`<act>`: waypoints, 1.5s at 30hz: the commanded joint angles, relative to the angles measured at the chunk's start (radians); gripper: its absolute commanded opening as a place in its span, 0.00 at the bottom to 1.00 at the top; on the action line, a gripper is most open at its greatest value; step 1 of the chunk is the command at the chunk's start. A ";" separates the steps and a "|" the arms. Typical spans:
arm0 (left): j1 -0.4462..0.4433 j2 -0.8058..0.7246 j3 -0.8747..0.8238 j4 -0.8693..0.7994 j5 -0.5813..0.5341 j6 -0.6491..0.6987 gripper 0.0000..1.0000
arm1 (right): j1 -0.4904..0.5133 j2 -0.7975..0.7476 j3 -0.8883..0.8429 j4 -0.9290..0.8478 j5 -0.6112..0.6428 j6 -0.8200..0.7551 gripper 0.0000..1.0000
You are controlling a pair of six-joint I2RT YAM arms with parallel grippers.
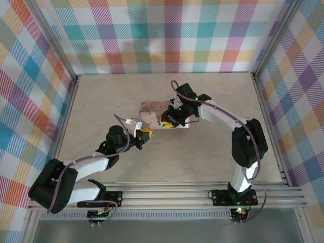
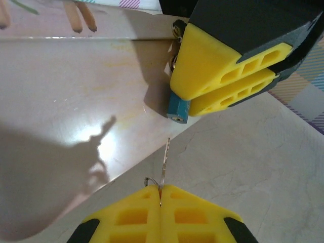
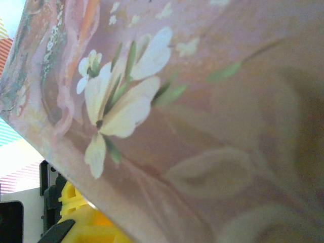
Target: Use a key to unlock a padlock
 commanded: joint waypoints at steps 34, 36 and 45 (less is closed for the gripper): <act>-0.037 0.134 0.084 0.149 0.028 -0.057 0.00 | -0.007 -0.044 -0.026 0.118 -0.080 0.053 0.00; -0.037 0.132 0.084 0.147 0.028 -0.058 0.00 | -0.008 -0.043 -0.027 0.120 -0.080 0.054 0.00; -0.036 0.147 0.088 0.158 0.017 -0.063 0.00 | -0.009 -0.044 -0.030 0.127 -0.099 0.061 0.00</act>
